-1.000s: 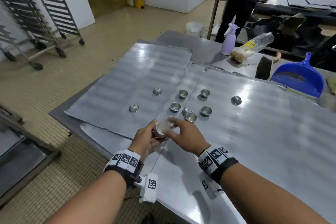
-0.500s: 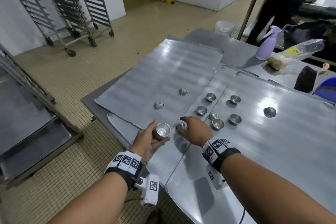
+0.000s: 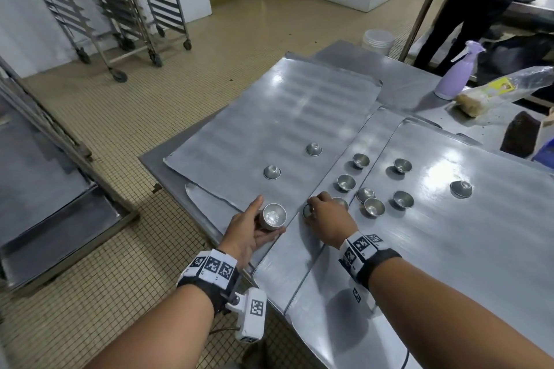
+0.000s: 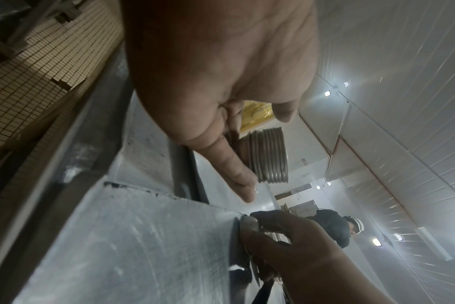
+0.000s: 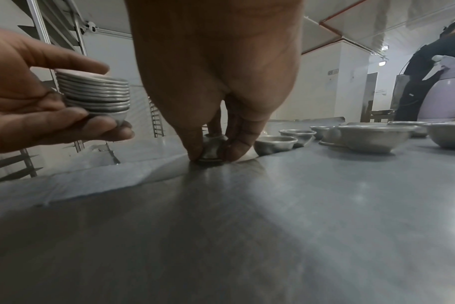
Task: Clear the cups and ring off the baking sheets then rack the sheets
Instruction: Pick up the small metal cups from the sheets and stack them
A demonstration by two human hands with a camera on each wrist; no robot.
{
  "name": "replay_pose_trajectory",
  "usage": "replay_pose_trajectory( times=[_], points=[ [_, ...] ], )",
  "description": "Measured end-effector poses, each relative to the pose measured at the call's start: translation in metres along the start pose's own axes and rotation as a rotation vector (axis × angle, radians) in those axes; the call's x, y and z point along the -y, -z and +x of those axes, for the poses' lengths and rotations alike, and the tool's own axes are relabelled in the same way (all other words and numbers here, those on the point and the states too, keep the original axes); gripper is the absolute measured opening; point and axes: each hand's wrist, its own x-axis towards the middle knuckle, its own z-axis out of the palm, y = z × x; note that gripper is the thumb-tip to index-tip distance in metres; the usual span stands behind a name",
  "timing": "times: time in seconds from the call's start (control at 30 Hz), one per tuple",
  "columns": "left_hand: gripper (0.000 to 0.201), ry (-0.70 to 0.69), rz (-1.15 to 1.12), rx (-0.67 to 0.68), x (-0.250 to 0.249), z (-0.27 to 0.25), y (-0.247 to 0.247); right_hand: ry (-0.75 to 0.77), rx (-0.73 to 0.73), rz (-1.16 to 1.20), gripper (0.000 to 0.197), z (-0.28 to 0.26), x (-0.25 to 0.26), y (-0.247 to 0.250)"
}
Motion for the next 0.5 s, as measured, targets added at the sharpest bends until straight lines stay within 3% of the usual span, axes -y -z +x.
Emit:
replay_pose_trajectory(
  times=[0.23, 0.5],
  points=[
    [0.06, 0.009, -0.02, 0.018, -0.001, 0.001, -0.002, 0.008, -0.119, 0.153, 0.038, -0.012, 0.003, -0.004],
    [0.055, -0.01, 0.02, 0.049, 0.003, -0.002, -0.001, 0.037, -0.134, 0.103, 0.023, -0.026, -0.001, -0.006]
  ],
)
